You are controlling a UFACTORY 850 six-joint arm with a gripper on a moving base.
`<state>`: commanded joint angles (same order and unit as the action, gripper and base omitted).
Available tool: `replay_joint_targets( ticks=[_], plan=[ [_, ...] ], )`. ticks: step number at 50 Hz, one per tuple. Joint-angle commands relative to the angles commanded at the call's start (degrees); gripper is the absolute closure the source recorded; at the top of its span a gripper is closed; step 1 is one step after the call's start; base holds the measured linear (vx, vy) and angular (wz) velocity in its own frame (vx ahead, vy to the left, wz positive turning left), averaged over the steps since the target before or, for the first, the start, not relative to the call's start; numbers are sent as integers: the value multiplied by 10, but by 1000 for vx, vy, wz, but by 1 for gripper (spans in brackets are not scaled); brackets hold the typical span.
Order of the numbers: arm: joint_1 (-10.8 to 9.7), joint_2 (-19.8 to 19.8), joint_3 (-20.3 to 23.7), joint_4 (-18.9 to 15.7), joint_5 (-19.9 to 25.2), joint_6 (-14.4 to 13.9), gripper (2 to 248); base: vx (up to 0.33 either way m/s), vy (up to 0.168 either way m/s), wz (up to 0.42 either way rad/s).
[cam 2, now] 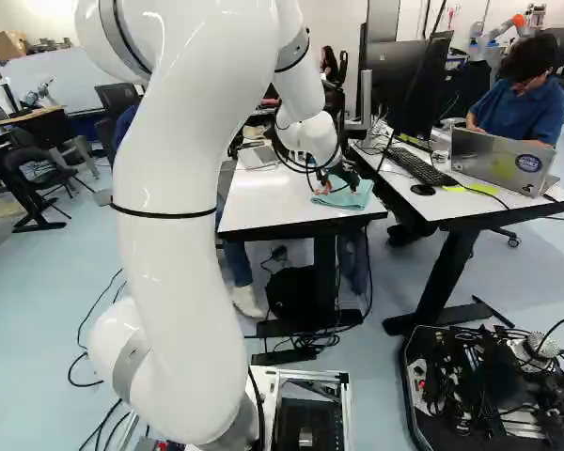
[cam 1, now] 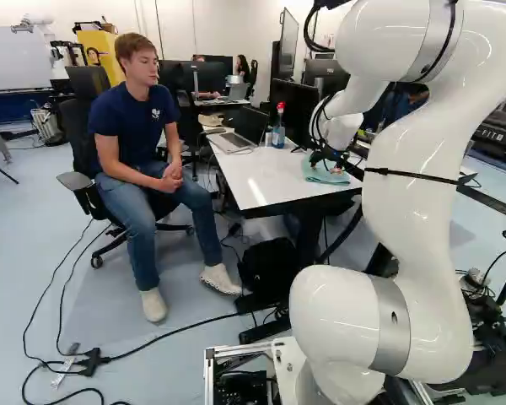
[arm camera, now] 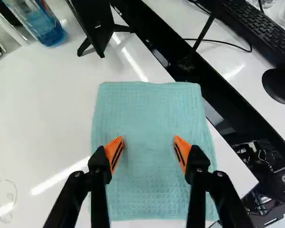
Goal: Clean the table with the green towel
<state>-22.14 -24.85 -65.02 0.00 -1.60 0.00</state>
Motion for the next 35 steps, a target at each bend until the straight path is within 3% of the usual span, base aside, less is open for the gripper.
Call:
replay_joint_targets(
  ticks=[4, 5, 9, 10, 15, 16, 20, 21, 25, 26, 35],
  plan=[
    [0, 0, 0, 0, 0, 0, 90, 0, 0, 0],
    [0, 0, 0, 0, 0, 0, 102, 0, 0, 0],
    [0, 0, 0, 0, 0, 0, 102, 0, 0, 0],
    [0, 0, 0, 0, 0, 0, 114, 0, 0, 0],
    [0, 0, 0, 0, 0, 0, 114, 0, 0, 0],
    [0, 0, 0, 0, 0, 0, 126, 0, 0, 0],
    [0, 0, 0, 0, 0, 0, 126, 0, 0, 0],
    [0, 0, 0, 0, 0, 0, 139, 0, 0, 0],
    [0, 0, 0, 0, 0, 0, 139, 0, 0, 0],
    [0, 0, 0, 0, 0, 0, 151, 0, 0, 0],
    [0, 0, 0, 0, 0, 0, 162, 0, 0, 0]
  ],
)
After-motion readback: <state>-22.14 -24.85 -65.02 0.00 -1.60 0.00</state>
